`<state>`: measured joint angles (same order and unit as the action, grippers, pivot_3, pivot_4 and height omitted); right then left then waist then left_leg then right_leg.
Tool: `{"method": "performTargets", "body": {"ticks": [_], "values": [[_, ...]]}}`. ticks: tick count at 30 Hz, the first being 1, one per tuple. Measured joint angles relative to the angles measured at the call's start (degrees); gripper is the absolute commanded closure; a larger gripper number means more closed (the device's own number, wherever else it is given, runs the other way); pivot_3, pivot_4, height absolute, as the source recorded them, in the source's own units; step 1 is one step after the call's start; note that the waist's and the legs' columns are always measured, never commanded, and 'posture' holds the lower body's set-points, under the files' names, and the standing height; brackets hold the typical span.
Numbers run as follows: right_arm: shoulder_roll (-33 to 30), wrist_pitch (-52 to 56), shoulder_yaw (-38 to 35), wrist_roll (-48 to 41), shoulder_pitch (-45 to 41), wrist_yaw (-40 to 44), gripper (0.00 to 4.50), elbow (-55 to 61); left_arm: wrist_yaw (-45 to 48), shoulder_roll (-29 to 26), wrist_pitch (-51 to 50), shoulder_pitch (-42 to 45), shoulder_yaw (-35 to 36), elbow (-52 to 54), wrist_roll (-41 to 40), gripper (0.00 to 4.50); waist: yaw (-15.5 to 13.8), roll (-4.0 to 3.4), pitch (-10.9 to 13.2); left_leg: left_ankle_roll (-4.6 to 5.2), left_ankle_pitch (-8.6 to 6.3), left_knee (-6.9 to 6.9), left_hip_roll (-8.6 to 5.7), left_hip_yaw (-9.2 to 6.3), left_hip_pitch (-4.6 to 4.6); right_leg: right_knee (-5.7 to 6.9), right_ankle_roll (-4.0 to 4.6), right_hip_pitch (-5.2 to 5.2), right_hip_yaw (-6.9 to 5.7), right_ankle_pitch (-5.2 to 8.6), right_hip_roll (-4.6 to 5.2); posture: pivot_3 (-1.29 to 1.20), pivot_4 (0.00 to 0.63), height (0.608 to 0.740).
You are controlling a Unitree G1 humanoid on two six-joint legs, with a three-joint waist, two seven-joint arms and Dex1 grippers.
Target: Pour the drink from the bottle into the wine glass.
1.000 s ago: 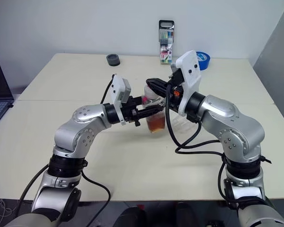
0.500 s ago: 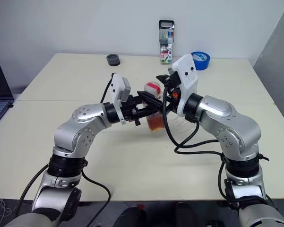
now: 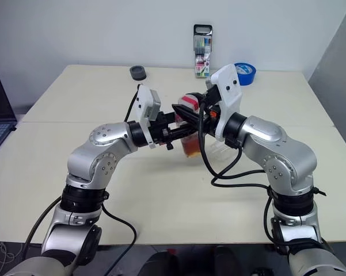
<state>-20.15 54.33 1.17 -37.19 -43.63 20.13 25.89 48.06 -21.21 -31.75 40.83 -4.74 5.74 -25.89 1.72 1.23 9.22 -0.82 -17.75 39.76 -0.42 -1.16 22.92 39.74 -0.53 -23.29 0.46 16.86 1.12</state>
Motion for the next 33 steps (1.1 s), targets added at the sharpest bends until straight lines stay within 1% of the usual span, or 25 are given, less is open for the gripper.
{"method": "performTargets", "body": {"ticks": [5,8,12,14,17,20,24,26,29,31,33], "values": [[-0.22,0.06,0.00,-0.17,0.19,0.31,2.56,0.00,0.47,-0.31,0.12,-0.29,-0.09,0.07,0.05,2.72,0.00,0.00,0.00,0.00,0.00,0.00,0.00,0.00,0.00,-0.01,0.00,0.00,0.00,0.00,0.00,0.00,0.150,0.740],[-1.77,0.48,0.12,-1.61,0.64,2.28,2.56,0.03,1.93,-1.67,0.17,-1.46,-0.48,1.21,-0.18,2.72,0.00,-0.01,0.01,0.00,0.00,-0.01,0.00,0.00,0.00,-0.02,0.00,0.00,0.00,0.00,0.00,0.00,0.150,0.740],[-6.01,1.39,0.07,-6.32,0.26,9.29,2.56,0.07,6.65,-4.95,-1.14,-3.20,-0.38,4.12,-3.62,2.72,0.00,-0.05,0.05,0.02,-0.01,0.00,0.00,0.00,0.00,-0.04,0.00,0.00,-0.01,0.00,0.00,0.00,0.150,0.740],[-8.77,1.42,0.04,-9.03,-1.13,14.95,2.56,-0.22,10.34,-7.35,-2.88,-3.32,0.19,6.00,-7.31,2.72,0.01,-0.10,0.11,0.04,-0.02,0.00,0.00,0.00,0.00,-0.05,0.00,0.00,-0.01,0.00,0.00,0.00,0.150,0.740],[-10.29,0.85,0.03,-11.36,-3.79,20.95,2.56,-1.39,13.77,-8.97,-5.32,-2.68,1.74,7.48,-12.22,2.72,0.02,-0.11,0.11,0.05,-0.03,0.01,0.01,-0.02,-0.01,-0.04,0.00,0.03,-0.04,0.00,0.00,0.00,0.150,0.740],[-10.07,-0.64,-0.07,-11.45,-5.86,23.03,2.56,-2.35,15.06,-9.74,-7.33,-0.41,2.96,7.36,-14.43,2.72,0.00,-0.10,0.11,0.05,-0.03,0.05,0.00,-0.03,0.00,-0.03,0.00,0.03,-0.04,0.00,0.00,0.00,0.150,0.740],[-9.88,-1.58,-0.71,-11.38,-7.11,22.98,2.56,-3.11,15.20,-9.95,-7.91,2.05,3.26,6.82,-14.48,2.72,-0.03,-0.10,0.11,0.04,-0.02,0.04,0.00,-0.03,0.00,-0.06,0.00,0.04,-0.04,0.00,0.00,0.00,0.150,0.740],[-9.98,-0.57,-1.42,-12.08,-6.56,21.19,1.81,-2.09,15.20,-9.90,-7.68,2.07,2.97,6.49,-14.20,2.72,-0.04,-0.10,0.12,0.03,-0.02,0.04,0.01,-0.05,0.03,-0.08,0.00,0.03,-0.05,0.00,0.00,0.00,0.150,0.740],[-10.13,1.46,-3.41,-13.63,-4.53,16.51,0.84,0.31,15.04,-9.48,-7.68,1.61,2.37,6.74,-14.18,2.72,-0.07,-0.10,0.12,0.03,-0.01,0.04,0.01,-0.06,0.03,-0.09,0.00,0.04,-0.04,0.00,0.01,0.00,0.150,0.740],[-10.13,2.59,-4.32,-13.63,-3.14,12.72,0.07,2.52,14.50,-9.09,-7.68,0.72,2.31,6.91,-14.19,2.72,-0.03,-0.11,0.12,0.03,-0.01,0.02,0.01,-0.05,0.02,-0.08,0.00,0.03,-0.04,0.00,0.01,0.00,0.150,0.740],[-10.25,3.10,-4.53,-12.90,-1.67,8.33,0.03,5.21,13.36,-8.70,-7.68,0.00,2.24,6.85,-13.84,2.72,-0.01,-0.12,0.13,0.03,-0.01,0.03,0.01,-0.05,0.03,-0.06,0.00,0.02,-0.03,0.00,0.01,0.00,0.150,0.740]]}}
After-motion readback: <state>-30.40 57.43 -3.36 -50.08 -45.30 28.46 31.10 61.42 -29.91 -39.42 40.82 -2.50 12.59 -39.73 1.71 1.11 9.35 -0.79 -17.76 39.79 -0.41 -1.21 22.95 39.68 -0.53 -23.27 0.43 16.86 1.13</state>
